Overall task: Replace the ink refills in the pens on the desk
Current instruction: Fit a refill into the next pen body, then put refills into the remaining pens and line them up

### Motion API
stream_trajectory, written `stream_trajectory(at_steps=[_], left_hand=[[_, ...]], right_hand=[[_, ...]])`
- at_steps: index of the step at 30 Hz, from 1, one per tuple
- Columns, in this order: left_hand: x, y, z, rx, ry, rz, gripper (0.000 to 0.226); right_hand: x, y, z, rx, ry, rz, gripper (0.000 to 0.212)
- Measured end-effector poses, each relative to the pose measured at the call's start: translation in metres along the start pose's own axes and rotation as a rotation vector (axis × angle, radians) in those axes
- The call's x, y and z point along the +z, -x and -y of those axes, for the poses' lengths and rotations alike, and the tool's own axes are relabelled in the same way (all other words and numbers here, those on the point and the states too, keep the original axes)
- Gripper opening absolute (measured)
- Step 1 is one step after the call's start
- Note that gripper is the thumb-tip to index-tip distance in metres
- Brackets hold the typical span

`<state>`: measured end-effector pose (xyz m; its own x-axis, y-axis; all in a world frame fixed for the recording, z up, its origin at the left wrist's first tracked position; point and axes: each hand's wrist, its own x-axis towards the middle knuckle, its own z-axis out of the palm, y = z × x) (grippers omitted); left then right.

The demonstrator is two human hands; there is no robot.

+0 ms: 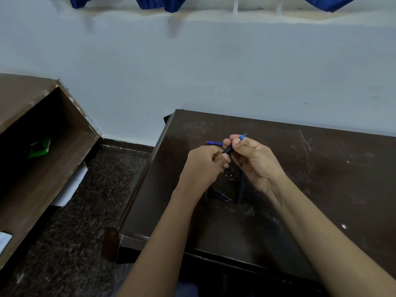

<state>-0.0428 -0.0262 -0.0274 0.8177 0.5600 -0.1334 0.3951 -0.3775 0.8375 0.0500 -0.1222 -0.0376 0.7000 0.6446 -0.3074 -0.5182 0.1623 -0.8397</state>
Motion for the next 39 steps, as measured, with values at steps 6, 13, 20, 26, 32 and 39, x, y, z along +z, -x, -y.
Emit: stream_trajectory(at_steps=[6,13,20,26,32,39], left_hand=[[0.001,0.002,0.001,0.057,-0.093,-0.057,0.017],[-0.006,-0.001,0.008,0.010,-0.215,-0.212,0.015],[-0.003,-0.002,0.008,0.041,-0.235,-0.206,0.015],[-0.004,-0.002,0.008,0.039,-0.227,-0.196,0.017],[-0.006,0.000,0.006,0.054,-0.273,-0.207,0.024],[-0.005,0.001,0.006,0.042,-0.295,-0.175,0.024]], right_hand=[[0.002,-0.001,-0.006,0.004,0.040,-0.100,0.006],[-0.017,-0.008,-0.021,-0.157,0.907,-0.122,0.026],[-0.011,0.004,-0.065,-0.035,1.816,0.212,0.038],[-0.017,-0.003,-0.058,-0.126,1.598,0.097,0.023],[-0.030,-0.015,-0.011,-0.212,0.815,-0.187,0.030],[-0.038,-0.010,0.011,-0.340,0.731,-0.128,0.025]])
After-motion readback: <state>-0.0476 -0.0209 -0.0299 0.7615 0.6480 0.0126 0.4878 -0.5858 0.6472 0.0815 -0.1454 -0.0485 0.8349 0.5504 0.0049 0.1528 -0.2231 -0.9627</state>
